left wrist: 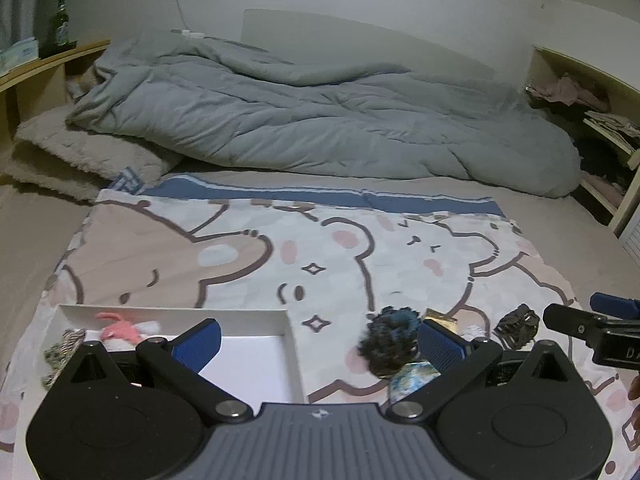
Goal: Organize objects
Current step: 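Withdraw both tools from the box back toward the remaining items, then grasp the bag of hair ties with the right tool while the left tool grasps the floral pouch, then carry the hair-tie bag with the right tool while the left tool carries the pouch toward the white box, then lower the hair-tie bag into the box and open the right tool while the left tool releases the pouch, then withdraw both tools from the box toward the remaining items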
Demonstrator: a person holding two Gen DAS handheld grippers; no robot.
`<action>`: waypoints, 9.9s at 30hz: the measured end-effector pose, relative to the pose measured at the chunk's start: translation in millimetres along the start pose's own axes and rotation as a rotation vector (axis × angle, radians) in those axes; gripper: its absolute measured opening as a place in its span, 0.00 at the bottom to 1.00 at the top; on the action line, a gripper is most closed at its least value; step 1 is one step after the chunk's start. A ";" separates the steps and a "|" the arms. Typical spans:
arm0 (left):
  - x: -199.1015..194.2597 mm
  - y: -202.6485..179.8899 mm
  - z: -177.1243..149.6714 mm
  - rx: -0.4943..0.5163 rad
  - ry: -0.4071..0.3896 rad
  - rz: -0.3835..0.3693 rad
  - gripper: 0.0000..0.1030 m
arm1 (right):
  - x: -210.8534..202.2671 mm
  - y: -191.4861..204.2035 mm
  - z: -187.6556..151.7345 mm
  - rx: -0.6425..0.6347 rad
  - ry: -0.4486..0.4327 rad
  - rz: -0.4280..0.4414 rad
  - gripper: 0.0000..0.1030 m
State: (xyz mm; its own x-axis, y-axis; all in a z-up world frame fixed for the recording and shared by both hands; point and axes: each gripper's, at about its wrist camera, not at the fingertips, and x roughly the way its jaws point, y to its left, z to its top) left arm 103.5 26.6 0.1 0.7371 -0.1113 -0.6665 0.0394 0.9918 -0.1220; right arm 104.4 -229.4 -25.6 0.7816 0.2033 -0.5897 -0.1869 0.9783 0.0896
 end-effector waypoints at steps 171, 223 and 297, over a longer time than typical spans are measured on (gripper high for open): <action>95.8 163.1 -33.1 -0.231 0.169 0.023 0.82 | 113.7 128.7 -13.5 0.053 0.248 0.191 0.58; 111.8 165.8 -42.3 -0.205 0.318 0.073 0.63 | 166.7 179.4 -54.8 -0.103 0.369 0.296 0.11; 0.3 80.5 -32.1 -0.063 0.117 0.173 1.00 | 40.9 79.0 -11.4 -0.050 0.101 0.111 1.00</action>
State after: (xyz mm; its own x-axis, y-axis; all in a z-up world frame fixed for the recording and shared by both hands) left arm 85.3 104.4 -33.5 0.6460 0.0504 -0.7617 -0.1265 0.9911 -0.0417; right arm 114.8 -144.2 -51.7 0.6908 0.3026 -0.6567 -0.3006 0.9462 0.1198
